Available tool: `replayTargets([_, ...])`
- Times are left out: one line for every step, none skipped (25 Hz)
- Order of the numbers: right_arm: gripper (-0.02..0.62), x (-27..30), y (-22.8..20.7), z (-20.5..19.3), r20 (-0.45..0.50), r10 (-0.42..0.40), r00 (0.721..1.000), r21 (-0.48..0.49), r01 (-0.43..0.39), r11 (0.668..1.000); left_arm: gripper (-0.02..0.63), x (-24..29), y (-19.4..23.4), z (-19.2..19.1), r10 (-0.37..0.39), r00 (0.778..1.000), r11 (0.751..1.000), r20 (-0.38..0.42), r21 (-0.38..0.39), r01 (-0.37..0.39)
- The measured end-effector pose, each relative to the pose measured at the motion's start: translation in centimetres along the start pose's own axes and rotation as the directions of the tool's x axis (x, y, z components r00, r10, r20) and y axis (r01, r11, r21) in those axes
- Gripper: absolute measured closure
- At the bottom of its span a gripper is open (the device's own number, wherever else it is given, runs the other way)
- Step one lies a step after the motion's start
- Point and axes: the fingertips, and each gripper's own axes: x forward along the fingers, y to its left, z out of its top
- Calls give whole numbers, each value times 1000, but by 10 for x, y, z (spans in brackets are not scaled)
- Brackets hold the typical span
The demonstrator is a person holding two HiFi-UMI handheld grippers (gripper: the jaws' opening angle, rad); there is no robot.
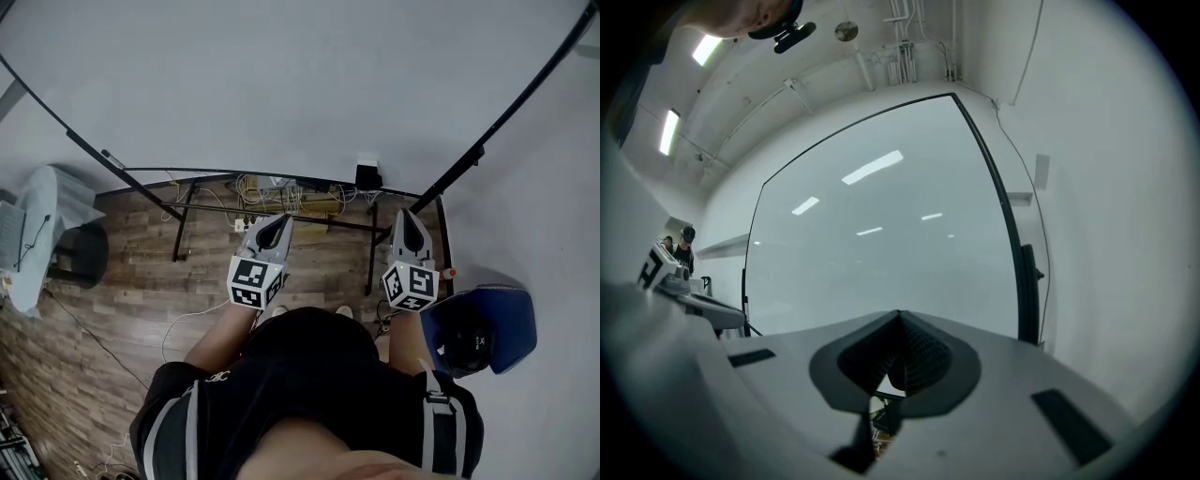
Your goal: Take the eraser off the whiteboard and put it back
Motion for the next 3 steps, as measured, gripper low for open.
replayTargets([589, 1, -1, 0, 1, -3, 1000, -7, 3, 1000, 597, 1, 2, 0, 5, 1000, 1000, -2, -16, -5])
replayTargets([589, 2, -2, 1, 2, -6, 1000, -15, 6, 1000, 597, 3, 3, 0, 9, 1000, 1000, -5, -30, -9])
replayTargets([589, 4, -3, 1, 3, -11, 1000, -23, 11, 1000, 597, 4, 5, 0, 12, 1000, 999, -8, -43, -12])
